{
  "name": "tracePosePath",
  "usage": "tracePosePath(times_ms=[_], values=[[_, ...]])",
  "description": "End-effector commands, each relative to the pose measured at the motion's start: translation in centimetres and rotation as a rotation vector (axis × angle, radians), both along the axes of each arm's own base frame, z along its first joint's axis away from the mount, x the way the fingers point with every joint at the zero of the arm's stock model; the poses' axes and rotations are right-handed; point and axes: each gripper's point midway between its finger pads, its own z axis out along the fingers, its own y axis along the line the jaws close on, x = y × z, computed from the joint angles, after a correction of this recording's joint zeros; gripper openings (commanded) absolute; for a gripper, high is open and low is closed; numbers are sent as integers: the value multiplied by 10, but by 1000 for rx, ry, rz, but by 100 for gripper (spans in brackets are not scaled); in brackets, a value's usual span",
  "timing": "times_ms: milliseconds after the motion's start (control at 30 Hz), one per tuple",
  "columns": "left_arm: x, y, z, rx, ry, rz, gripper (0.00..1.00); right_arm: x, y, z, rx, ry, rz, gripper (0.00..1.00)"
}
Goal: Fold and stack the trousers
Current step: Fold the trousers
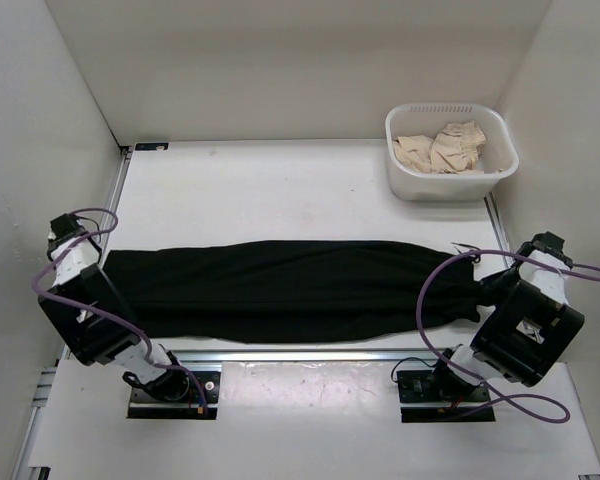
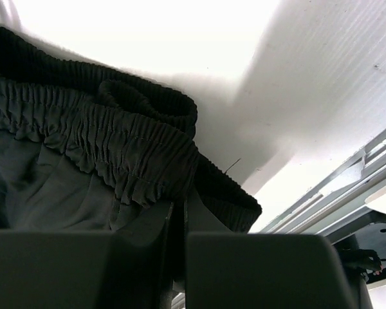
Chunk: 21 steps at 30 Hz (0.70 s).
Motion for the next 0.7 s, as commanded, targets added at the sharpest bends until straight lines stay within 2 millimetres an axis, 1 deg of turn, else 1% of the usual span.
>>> tracePosePath(times_ms=[0,33,67,100,133,167,200,233,267,300,333,367,400,433,467,500,533,567,600,633,667], values=[[11,19,56,115,-112,27,14,15,-22,15,-75,-57,-30,0],[16,21,71,127,-141,23,14,16,-22,16,-70,-52,-30,0],[31,27,98,157,-199,9,14,18,-24,17,-70,-52,-30,0],[35,28,110,162,-221,4,14,18,-24,17,-70,-52,-30,0],[35,28,122,170,-232,4,14,19,-25,17,-70,-52,-30,0],[38,30,129,182,-248,4,14,19,-25,15,-65,-44,-30,0],[34,31,135,205,-248,14,14,17,-23,13,-59,-37,-30,0],[28,30,135,213,-233,23,14,15,-21,10,-54,-29,-30,0],[24,29,129,209,-212,28,14,13,-20,5,-47,-21,-30,0],[13,25,116,190,-183,38,14,13,-20,5,-47,-21,-30,0],[8,22,105,171,-159,37,14,12,-21,5,-55,-15,-31,0],[2,17,99,161,-145,37,14,10,-23,2,-58,-2,-24,0],[-8,9,82,133,-107,36,14,9,-24,2,-65,3,-25,0],[-13,5,72,115,-84,36,14,9,-24,2,-65,3,-25,0],[-19,1,63,98,-60,35,14,7,-27,0,-69,18,-36,0],[-24,0,55,88,-46,44,14,4,-25,-3,-64,26,-36,0],[-33,-5,42,73,-11,47,14,2,-27,-5,-68,42,-38,0],[-39,-6,36,67,-2,59,14,-3,-29,-8,-60,51,-72,1],[-47,-3,32,69,10,84,14,-4,-31,-8,-59,52,-82,4],[-55,-4,22,57,39,99,14,-9,-32,-12,-46,66,-111,7],[-60,-5,17,44,56,109,14,-10,-33,-12,-39,61,-120,14]])
